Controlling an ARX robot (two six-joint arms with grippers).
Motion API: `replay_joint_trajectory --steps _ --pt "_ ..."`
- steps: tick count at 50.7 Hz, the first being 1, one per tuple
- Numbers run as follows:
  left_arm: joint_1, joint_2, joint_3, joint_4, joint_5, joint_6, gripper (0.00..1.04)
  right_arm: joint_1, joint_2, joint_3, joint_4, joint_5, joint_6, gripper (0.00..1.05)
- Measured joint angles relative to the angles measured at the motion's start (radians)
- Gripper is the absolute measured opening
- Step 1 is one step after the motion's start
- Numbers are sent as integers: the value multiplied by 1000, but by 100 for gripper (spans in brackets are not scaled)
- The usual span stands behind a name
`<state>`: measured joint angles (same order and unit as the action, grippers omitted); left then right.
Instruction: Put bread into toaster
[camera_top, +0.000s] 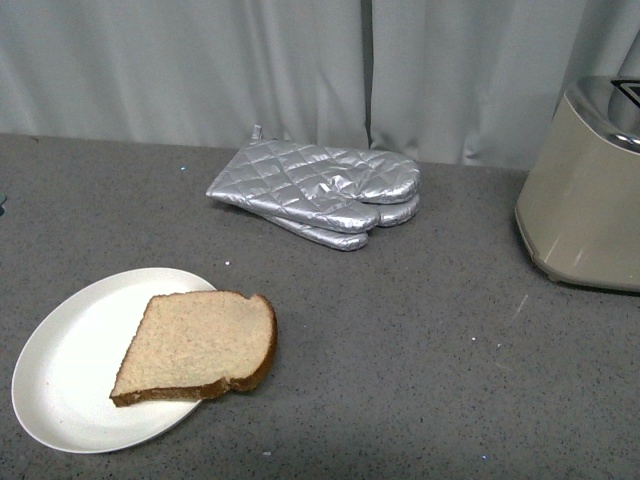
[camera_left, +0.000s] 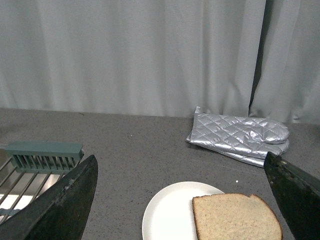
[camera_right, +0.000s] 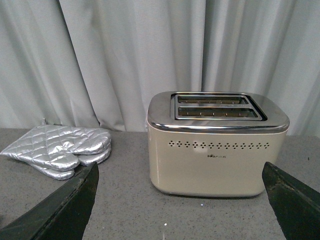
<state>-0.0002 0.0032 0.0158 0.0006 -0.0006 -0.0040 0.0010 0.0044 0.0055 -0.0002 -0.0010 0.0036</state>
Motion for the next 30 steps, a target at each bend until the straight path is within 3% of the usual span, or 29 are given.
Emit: replay_joint_trajectory --steps 30 --pt "0 0 0 0 0 0 98 0 0 0 0 0 0 95"
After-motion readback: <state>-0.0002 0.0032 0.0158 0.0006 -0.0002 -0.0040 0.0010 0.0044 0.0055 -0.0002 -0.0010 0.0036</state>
